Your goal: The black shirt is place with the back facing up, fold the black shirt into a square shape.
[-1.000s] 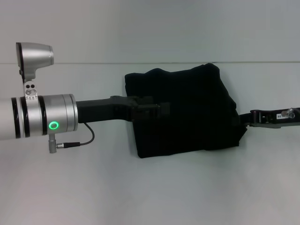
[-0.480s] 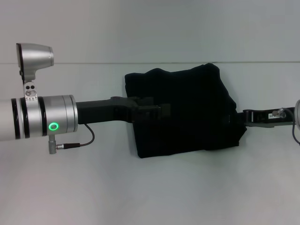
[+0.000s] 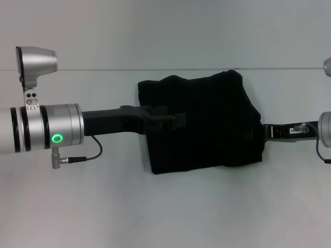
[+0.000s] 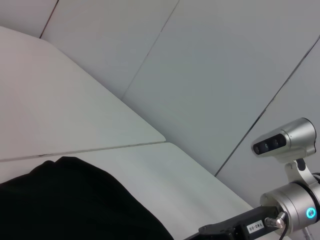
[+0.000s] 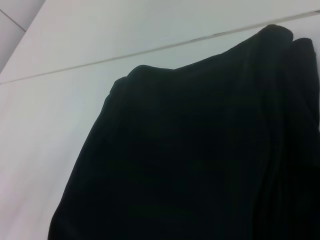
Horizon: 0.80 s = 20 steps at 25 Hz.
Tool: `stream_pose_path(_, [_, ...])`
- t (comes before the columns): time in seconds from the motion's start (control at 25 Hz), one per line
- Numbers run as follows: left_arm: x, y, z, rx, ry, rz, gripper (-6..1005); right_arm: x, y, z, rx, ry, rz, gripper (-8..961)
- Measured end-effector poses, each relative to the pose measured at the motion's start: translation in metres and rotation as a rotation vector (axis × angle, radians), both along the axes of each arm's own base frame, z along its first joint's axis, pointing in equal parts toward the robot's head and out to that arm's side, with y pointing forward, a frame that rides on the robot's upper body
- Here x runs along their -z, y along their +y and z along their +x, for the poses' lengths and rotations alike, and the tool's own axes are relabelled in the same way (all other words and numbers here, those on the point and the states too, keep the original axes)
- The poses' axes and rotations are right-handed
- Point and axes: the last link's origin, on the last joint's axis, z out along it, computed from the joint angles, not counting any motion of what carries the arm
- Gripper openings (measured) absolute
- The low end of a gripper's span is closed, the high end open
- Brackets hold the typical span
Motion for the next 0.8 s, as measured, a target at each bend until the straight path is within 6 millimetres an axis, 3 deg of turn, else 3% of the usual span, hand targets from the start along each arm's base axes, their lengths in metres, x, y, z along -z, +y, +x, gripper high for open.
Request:
stream_pose_path(0.12, [0.000, 0.000, 0.000, -0.001, 0.001, 0.001, 770, 0.001, 0.000, 0.000, 0.000, 0.001, 0.001, 352])
stream_pose_path(0.36, [0.000, 0.001, -0.001, -0.003, 0.004, 0.004, 771, 0.000, -0.003, 0.003, -0.001, 0.010, 0.004, 128])
stream_pose_path(0.6, [0.000, 0.001, -0.001, -0.002, 0.004, 0.004, 772, -0.002, -0.013, 0.006, -0.011, 0.064, 0.000, 26])
stream_pose_path(0.8, [0.000, 0.000, 0.000, 0.000, 0.002, 0.003, 772, -0.005, -0.021, 0.010, -0.020, 0.096, -0.001, 25])
